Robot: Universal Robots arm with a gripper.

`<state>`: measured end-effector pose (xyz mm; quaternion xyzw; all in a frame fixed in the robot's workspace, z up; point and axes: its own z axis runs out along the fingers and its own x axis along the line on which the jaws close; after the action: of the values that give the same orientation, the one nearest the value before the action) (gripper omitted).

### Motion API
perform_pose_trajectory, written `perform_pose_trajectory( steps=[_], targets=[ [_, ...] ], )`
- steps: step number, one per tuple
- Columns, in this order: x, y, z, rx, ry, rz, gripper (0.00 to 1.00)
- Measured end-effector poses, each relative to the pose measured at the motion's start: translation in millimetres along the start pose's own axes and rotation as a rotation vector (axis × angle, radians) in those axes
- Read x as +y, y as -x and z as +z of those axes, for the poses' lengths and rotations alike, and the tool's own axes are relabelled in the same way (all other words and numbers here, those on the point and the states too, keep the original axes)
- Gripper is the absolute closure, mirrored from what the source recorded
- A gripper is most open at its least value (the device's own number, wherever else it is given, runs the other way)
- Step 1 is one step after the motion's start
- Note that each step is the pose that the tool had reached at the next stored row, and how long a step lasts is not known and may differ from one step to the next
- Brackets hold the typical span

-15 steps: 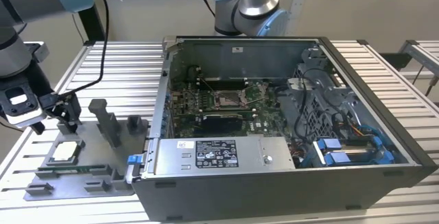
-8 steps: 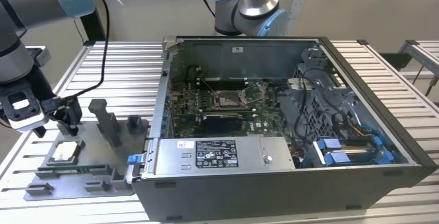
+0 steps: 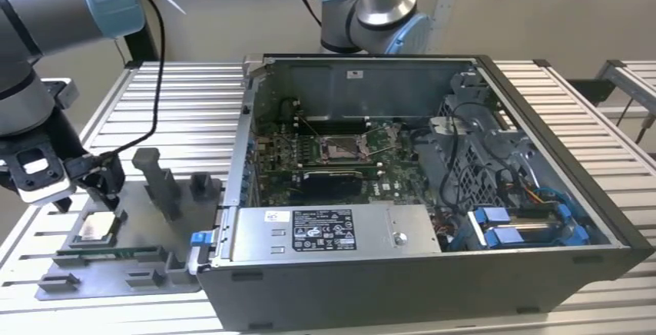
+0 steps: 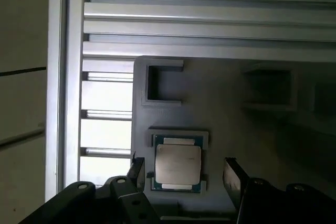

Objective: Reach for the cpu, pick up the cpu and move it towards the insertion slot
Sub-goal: 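Pick up the cpu and move it towards the insertion slot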

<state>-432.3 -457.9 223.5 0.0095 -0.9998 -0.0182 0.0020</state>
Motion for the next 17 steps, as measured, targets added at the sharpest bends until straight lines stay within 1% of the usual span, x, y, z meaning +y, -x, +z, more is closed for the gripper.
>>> perform_pose_trajectory(
  steps=[11,17],
  targets=[
    [-3.3,-1.4,17.4,-0.0002,0.0001,0.0,0.0],
    [-4.5,-2.6,25.6,-0.0001,0.0,0.0,0.0]
  ],
)
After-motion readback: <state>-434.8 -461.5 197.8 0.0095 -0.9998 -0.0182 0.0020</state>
